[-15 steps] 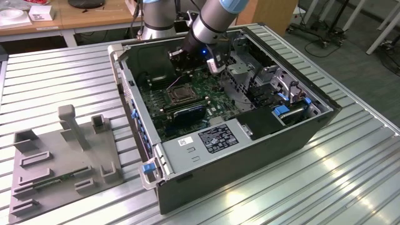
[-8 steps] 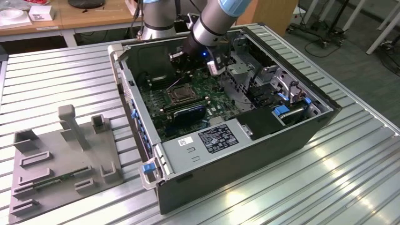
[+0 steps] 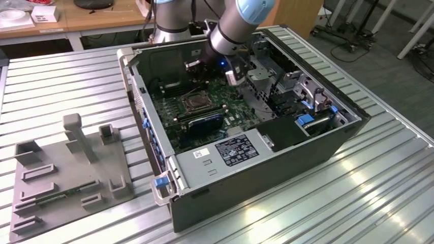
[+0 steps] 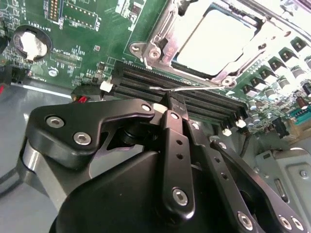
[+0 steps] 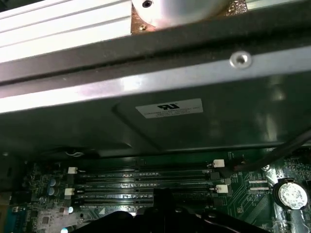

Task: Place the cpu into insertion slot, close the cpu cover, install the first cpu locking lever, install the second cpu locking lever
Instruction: 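Install the first cpu locking lever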

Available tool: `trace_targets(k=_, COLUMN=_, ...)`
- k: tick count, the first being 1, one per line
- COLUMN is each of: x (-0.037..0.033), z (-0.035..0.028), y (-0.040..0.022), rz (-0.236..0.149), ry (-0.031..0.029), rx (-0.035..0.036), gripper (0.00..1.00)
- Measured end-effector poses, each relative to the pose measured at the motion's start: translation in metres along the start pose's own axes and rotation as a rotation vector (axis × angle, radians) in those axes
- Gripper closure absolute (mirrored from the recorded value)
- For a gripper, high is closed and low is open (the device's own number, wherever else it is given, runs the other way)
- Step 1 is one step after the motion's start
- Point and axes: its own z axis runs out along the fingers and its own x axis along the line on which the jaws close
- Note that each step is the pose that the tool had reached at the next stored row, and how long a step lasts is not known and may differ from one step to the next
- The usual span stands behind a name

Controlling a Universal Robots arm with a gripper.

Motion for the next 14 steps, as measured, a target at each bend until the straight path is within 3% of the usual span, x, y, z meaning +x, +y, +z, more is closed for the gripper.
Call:
trace_targets(k=4, x=-0.0021, z=0.0039, y=-0.0017, rz=0.000, ry=-0.0001, rx=-0.0013, gripper=0.89)
trace_targets(k=14, x=-0.0018, z=0.0057, y=-0.0005, rz=0.000, ry=0.0000, rx=-0.0014, gripper=0.89)
